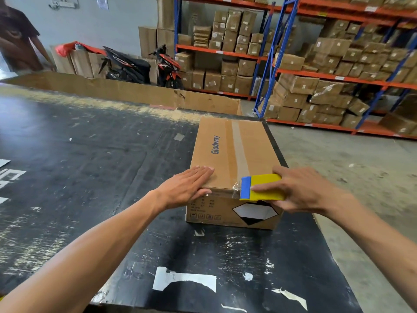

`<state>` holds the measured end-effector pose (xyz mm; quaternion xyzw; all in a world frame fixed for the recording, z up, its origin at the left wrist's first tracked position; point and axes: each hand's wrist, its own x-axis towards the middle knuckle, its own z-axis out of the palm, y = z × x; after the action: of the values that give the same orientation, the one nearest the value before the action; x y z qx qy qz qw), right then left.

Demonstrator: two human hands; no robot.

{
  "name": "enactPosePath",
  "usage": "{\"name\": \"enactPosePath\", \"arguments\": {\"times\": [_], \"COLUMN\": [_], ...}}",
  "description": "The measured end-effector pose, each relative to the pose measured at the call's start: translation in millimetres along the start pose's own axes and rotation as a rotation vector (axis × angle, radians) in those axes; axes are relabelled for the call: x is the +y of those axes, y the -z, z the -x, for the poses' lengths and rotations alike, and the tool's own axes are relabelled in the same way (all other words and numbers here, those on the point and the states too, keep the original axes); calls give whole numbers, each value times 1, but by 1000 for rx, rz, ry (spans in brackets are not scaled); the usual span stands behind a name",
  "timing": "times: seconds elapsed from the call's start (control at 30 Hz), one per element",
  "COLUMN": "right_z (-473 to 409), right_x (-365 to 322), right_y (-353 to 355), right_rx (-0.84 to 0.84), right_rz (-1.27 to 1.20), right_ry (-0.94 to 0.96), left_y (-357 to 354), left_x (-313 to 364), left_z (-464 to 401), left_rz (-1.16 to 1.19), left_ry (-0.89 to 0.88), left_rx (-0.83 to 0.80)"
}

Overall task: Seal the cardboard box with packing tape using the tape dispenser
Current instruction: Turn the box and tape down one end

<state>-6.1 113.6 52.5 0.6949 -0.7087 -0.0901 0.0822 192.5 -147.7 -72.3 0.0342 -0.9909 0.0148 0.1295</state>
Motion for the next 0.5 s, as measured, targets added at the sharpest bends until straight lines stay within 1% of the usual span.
{"name": "enactPosePath", "arguments": {"times": [0.13, 0.23, 0.3, 0.37, 0.4, 0.5], "right_z": [-1, -1, -1, -1, -1, -2], "right_x": [2, 0, 0, 0, 0, 1], "right_y": [4, 3, 0, -3, -5, -7], "right_rx": [-46, -14, 10, 17, 22, 45], "right_rz": [29, 9, -14, -30, -31, -53], "right_ry": [-29, -26, -18, -10, -12, -18], "left_y": [16, 24, 19, 10, 7, 6], "left_x": [4, 17, 23, 23, 22, 22], "left_z": [-12, -39, -53, -58, -58, -59], "left_rz": [-154, -176, -170, -137, -127, -112], "left_ry": [-112, -230, -298, -285, -265, -227], "left_rx": [33, 47, -31, -163, -200, -233]}}
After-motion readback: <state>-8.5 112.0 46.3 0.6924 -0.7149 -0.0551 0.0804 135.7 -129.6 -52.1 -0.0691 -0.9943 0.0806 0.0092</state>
